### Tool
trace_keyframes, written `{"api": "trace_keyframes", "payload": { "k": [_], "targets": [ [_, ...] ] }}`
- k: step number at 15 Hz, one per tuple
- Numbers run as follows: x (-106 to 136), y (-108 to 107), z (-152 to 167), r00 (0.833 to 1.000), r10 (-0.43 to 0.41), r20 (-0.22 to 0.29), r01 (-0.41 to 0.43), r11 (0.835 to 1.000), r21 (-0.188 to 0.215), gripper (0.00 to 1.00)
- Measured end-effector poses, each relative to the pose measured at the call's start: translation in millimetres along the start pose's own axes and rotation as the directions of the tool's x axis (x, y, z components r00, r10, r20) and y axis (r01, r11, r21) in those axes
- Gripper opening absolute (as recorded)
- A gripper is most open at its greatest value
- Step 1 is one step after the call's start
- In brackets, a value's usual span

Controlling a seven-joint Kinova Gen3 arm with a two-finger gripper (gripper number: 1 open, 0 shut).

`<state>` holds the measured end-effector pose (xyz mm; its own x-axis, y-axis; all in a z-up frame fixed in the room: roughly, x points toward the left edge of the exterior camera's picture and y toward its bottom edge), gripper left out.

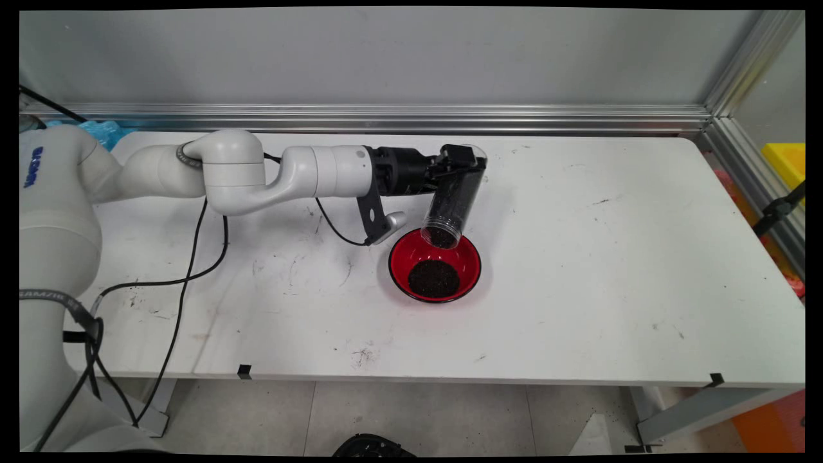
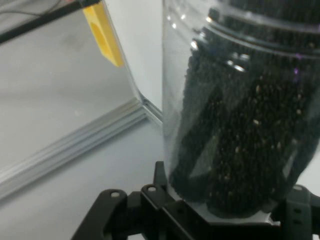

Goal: Pour the black seasoning powder in the red bowl

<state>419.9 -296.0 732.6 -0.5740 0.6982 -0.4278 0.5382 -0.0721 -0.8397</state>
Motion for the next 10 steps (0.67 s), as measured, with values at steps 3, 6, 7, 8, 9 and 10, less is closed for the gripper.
{"api": "trace_keyframes", "payload": {
  "k": [3, 6, 7, 8, 9, 10],
  "targets": [
    [-4.7, 1.8, 0.4, 0.997, -0.08, 0.002, 0.08, 0.996, -0.031, 0.0],
    [-12.4, 2.1, 1.1, 0.985, -0.17, 0.011, 0.17, 0.984, -0.058, 0.0],
    [-15.4, 1.7, 1.3, 0.98, -0.201, 0.014, 0.201, 0.977, -0.066, 0.0],
    [-18.2, 0.9, 1.4, 0.973, -0.228, 0.017, 0.229, 0.971, -0.071, 0.0],
    [-22.2, -0.4, 1.1, 0.964, -0.265, 0.021, 0.266, 0.961, -0.076, 0.0],
    [-25.5, -1.7, 0.9, 0.956, -0.291, 0.025, 0.292, 0.953, -0.079, 0.0]
  ]
}}
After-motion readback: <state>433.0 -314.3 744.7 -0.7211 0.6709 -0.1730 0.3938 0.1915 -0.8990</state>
